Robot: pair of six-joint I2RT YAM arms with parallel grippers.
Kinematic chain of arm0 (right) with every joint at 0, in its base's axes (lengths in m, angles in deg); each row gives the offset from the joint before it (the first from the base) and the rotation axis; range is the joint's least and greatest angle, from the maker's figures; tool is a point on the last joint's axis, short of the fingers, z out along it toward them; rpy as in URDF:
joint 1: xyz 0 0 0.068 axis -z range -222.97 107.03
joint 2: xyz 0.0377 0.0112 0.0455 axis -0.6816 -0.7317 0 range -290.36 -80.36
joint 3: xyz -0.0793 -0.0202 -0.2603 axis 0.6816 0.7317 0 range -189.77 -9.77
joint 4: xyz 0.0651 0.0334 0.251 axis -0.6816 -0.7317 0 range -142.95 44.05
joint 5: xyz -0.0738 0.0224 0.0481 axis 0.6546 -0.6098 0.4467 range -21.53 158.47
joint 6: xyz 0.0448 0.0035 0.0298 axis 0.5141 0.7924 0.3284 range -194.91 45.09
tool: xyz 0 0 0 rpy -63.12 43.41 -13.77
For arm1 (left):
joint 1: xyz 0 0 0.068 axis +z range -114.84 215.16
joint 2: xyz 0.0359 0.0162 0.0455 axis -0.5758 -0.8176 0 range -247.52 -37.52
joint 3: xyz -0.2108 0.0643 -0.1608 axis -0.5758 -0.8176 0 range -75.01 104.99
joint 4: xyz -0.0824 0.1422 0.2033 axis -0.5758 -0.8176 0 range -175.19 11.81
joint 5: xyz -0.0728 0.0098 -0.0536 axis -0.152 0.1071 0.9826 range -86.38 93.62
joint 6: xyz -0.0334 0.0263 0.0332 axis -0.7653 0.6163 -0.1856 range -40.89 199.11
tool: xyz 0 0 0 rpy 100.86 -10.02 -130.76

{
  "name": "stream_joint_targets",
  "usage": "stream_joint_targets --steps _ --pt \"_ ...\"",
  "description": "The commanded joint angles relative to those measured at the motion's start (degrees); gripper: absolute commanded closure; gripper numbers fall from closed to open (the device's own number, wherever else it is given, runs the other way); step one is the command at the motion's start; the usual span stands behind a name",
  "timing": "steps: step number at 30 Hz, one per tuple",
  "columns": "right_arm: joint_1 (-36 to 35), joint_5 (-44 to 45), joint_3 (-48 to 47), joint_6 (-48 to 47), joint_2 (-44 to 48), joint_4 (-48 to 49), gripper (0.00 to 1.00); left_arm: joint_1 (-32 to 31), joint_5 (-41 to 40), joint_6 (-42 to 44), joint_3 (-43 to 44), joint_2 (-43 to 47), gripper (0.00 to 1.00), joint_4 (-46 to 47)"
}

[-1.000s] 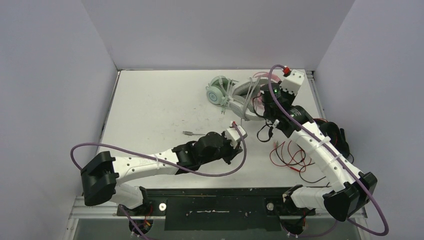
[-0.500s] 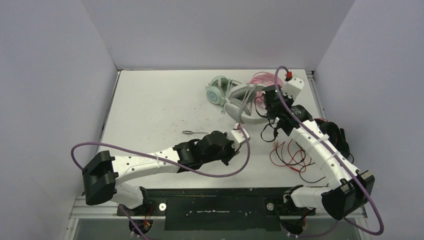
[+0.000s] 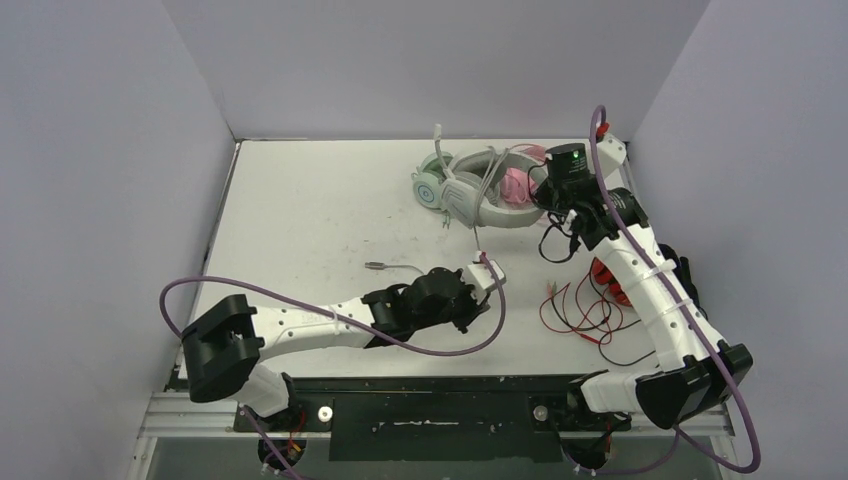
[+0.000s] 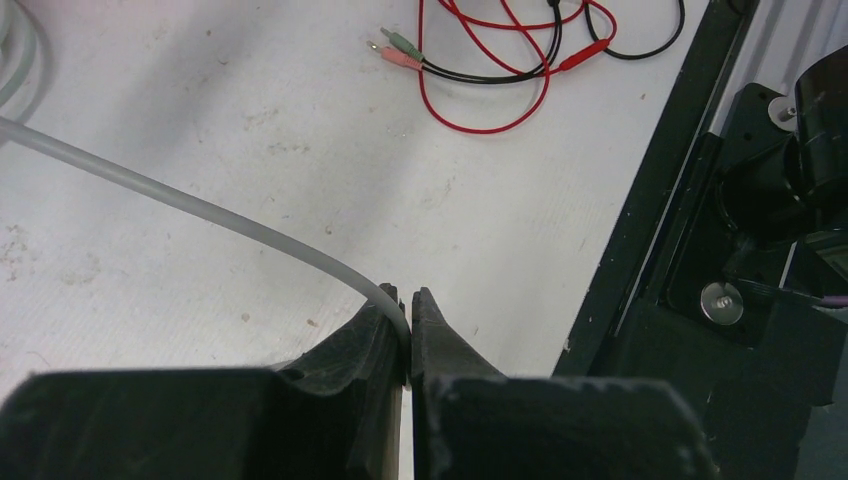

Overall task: Wrap the headphones
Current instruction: Wrap the headphones cable around the headphones.

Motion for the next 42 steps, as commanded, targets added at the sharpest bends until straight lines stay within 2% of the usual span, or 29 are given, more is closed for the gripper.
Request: stream_joint_targets --steps 1,5,10,16,20,24,28,33,35,42 --pt "1.21 -1.11 2.85 11.17 3.34 12.44 1.00 -1.60 4.40 -0.64 3.98 -2.97 1.00 4.42" --pt "1.19 0.54 6.36 11.78 4.76 14.91 1.00 -1.88 4.40 -0.49 7.77 -5.88 1.00 3.88" --pt "1.23 8.18 13.16 5.49 7.39 19.90 1.00 -3.16 4.26 0.00 9.61 -4.09 1.00 0.70" --pt "0.75 19.30 21.96 -1.80 9.64 22.14 1.00 -3.35 0.57 1.16 10.26 1.33 1.00 -10.37" --pt "0.30 23.19 26.29 -4.10 10.25 21.71 1.00 -3.36 -5.43 3.93 11.44 4.53 1.00 -18.13" --pt "-1.88 24.31 29.54 -7.42 11.26 22.19 1.00 -3.36 -13.12 9.24 14.38 4.92 1.00 -24.52" --pt "-7.26 26.29 29.76 -10.73 10.71 20.38 1.00 -3.36 -21.94 14.38 17.01 4.10 1.00 -27.21" --pt "-11.18 24.08 29.17 -12.41 10.62 16.54 1.00 -3.28 -27.94 21.42 16.94 4.33 1.00 -23.84" --pt "-11.83 21.64 30.00 -14.53 12.68 17.00 1.00 -2.91 -30.59 23.13 16.61 4.24 0.97 -21.63" --pt "-12.24 14.91 30.27 -16.54 18.52 15.80 1.00 -0.50 -39.31 24.28 17.47 2.27 0.96 -18.34"
